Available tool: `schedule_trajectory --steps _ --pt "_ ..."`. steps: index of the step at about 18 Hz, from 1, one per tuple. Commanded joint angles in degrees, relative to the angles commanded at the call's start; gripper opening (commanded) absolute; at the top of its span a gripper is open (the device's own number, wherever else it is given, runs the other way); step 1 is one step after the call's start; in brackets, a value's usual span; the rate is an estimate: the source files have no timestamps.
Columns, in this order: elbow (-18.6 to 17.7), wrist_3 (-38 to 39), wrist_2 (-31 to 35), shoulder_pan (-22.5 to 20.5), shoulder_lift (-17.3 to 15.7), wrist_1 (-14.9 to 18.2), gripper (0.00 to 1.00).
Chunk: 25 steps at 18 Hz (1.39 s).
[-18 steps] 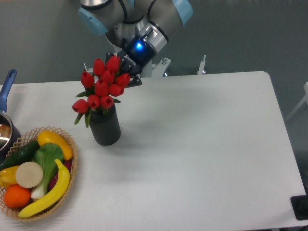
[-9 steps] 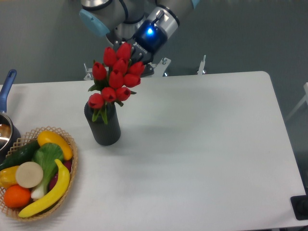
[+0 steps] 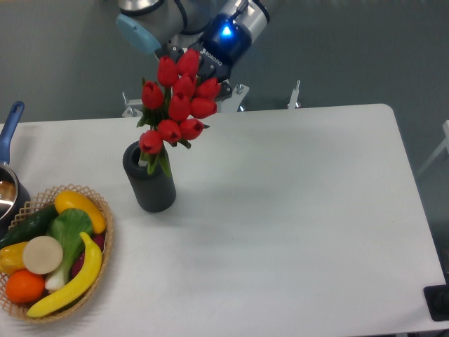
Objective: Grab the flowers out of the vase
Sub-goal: 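Lift the gripped tulips straight up out of the black vase, then carry the tulips away from the vase and lower them over the table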
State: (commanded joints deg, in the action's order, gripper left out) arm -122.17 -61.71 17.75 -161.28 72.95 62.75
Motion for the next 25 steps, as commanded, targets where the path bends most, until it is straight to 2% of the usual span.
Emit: schedule_trajectory --steps 6,9,13,17,20,23,25 --pt "0.26 2.90 -0.53 -0.44 -1.49 0.18 0.00" --pt "1.05 6.93 -3.33 -2.19 -1.93 0.18 0.00" --pt "2.81 10.99 -3.87 -4.13 -1.85 0.18 0.00" --pt "4.21 10.03 -3.52 -5.62 -0.97 -1.05 0.00" --pt "7.72 5.03 -0.81 -6.42 2.89 -4.83 0.00" --pt "9.75 4.14 6.22 -6.24 5.44 -5.27 0.00" --pt "10.37 1.78 8.08 -6.24 7.02 -5.54 0.00"
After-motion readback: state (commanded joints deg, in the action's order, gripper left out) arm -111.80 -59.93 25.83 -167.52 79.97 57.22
